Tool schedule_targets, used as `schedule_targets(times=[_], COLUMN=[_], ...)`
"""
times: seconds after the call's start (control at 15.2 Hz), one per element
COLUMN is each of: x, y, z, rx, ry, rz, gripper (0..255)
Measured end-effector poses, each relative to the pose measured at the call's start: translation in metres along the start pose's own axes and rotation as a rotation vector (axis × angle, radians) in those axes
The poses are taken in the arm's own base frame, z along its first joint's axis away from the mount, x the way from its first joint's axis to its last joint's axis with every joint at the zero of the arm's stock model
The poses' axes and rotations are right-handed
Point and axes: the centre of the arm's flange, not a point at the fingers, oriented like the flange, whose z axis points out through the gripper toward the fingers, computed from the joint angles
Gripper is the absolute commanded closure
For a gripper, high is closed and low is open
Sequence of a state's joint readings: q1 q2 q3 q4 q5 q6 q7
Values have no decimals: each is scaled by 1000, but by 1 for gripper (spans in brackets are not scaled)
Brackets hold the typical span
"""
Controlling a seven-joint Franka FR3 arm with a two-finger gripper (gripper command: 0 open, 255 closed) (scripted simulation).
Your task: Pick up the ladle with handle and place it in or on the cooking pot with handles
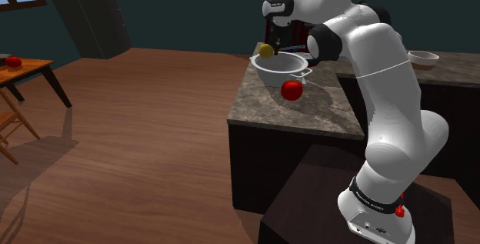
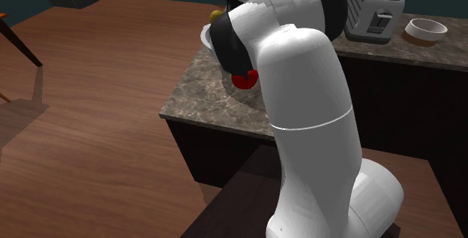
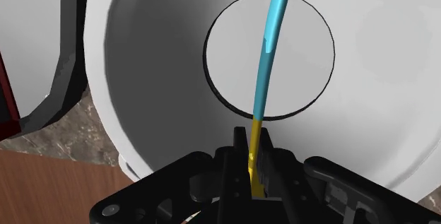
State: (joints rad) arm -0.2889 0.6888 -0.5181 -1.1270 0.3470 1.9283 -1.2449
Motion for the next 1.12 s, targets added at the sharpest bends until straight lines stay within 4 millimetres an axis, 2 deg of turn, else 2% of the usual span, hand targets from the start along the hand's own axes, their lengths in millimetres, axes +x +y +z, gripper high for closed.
schedule_targets(times=[0.4,0.79,0.86,1.12], x=[-3,-4,-4,-4], y=[-5,-6,-6,-6], z=[31,36,36,36], rx=[0,-1,-1,-1], ry=[0,0,0,0], rz=[0,0,0,0], gripper=[255,255,0,0])
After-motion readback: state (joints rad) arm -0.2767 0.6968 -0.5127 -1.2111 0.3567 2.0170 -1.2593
